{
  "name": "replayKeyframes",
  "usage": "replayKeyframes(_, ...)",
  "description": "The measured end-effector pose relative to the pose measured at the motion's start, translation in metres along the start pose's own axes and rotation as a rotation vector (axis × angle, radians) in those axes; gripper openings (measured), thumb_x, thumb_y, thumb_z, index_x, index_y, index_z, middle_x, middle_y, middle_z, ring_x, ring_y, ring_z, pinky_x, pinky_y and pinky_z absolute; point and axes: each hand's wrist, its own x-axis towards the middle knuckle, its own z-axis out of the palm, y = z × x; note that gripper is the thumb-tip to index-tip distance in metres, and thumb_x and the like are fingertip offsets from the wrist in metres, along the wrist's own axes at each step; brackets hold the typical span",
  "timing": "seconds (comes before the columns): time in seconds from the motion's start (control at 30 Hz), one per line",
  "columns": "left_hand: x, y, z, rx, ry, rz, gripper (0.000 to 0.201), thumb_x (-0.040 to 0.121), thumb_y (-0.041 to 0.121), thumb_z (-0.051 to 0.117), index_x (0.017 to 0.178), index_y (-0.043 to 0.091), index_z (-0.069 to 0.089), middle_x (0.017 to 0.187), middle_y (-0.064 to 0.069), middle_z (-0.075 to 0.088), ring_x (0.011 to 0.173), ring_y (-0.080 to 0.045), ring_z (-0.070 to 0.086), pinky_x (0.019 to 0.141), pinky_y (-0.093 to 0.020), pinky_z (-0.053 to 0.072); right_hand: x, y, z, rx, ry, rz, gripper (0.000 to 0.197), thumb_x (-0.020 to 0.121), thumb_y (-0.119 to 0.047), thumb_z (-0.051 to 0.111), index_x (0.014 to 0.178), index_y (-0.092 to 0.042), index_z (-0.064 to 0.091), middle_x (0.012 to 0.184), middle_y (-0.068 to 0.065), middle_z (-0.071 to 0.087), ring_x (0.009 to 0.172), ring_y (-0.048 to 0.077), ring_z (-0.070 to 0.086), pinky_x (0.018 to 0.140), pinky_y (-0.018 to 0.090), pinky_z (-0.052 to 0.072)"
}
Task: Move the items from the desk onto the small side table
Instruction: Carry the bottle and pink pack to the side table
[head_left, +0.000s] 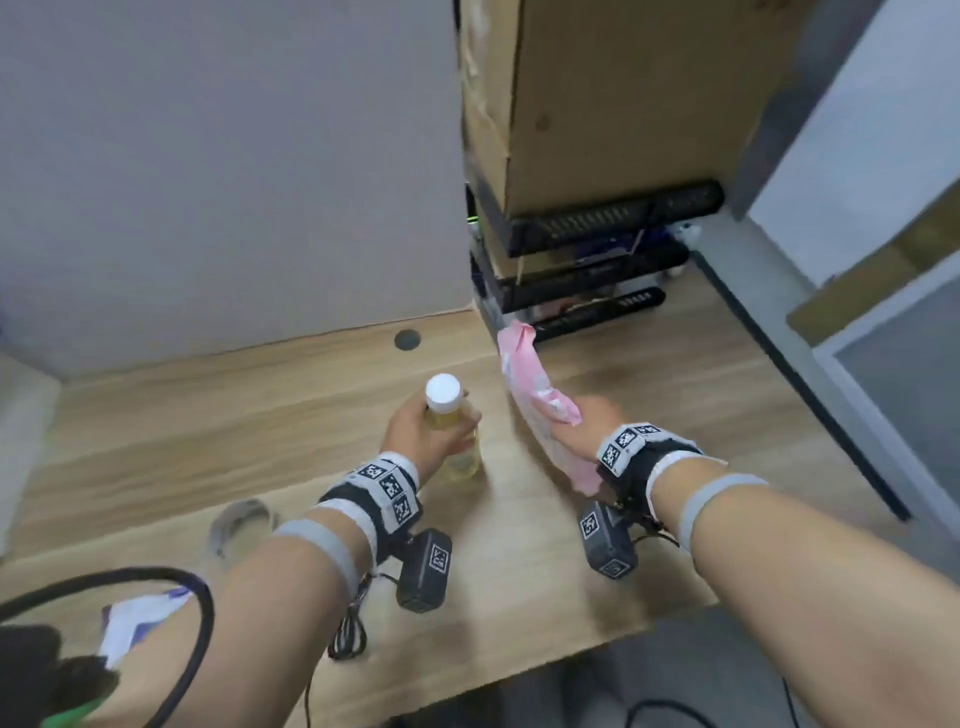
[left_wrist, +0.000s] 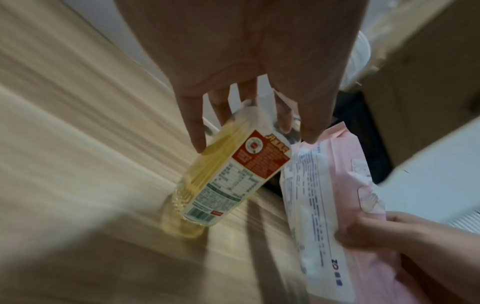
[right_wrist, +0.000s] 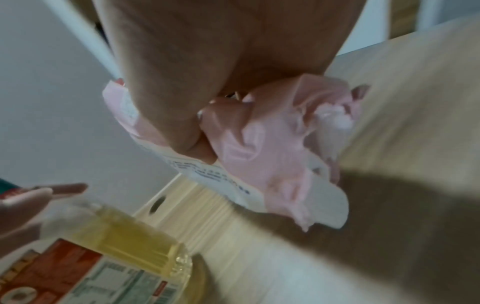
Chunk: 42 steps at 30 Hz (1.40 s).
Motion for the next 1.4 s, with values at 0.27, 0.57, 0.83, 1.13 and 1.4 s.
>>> replayKeyframes(0.27,-0.034,0.068,0.168,0.155,-0.519,0.202,0.034,0.084,0.004,0.074,0.115,-0.003,0.062,0.088,0.0,0.066,0.059,0.013,0.064,0.054,-0.003,0.048,-0.14,0.166,-0.028,0.382,0.284,0.374,0.012,0.086,-0.026,0.055,0.098,-0.025,0.059,0.092,0.004,0.063,0.088,0.03,0.06,0.074,0.027,0.042)
replayKeyframes(0.57,-0.184,0.069,0.387,0.368,-1.036,0.406,0.04,0.079,0.017,0.081,0.112,0.004,0.062,0.1,-0.004,0.073,0.087,-0.013,0.069,0.069,-0.016,0.058,-0.354,0.345,0.052,0.669,0.551,0.94,0.039,0.086,-0.017,0.057,0.121,-0.011,0.041,0.113,0.018,0.062,0.099,0.039,0.062,0.081,0.036,0.048)
replayKeyframes(0.83,-0.358,0.012,0.524,0.54,-1.369,0.449,0.026,0.081,0.014,0.079,0.1,0.01,0.061,0.078,0.005,0.064,0.066,-0.004,0.06,0.057,-0.006,0.048,-0.505,0.451,0.161,0.789,0.54,1.163,0.041,0.09,-0.015,0.051,0.13,-0.01,0.049,0.132,0.014,0.058,0.117,0.035,0.057,0.097,0.037,0.045)
replayKeyframes(1.13,-0.477,-0.086,0.658,0.746,-1.539,0.569,0.045,0.064,0.043,0.085,0.095,0.017,0.067,0.091,-0.001,0.072,0.08,-0.015,0.07,0.081,-0.034,0.058,-0.587,0.541,0.278,1.033,0.516,1.473,0.047,0.085,-0.02,0.055,0.127,-0.01,0.037,0.116,0.015,0.062,0.109,0.036,0.062,0.086,0.036,0.046)
replayKeyframes(1.4,-0.52,-0.221,0.774,0.942,-1.747,0.623,0.071,0.049,0.068,0.081,0.111,0.039,0.064,0.111,0.002,0.071,0.106,-0.022,0.068,0.099,-0.046,0.052,-0.56,0.592,0.402,1.166,0.434,1.597,0.036,0.088,-0.012,0.05,0.124,-0.011,0.043,0.129,0.013,0.05,0.118,0.032,0.054,0.095,0.037,0.046)
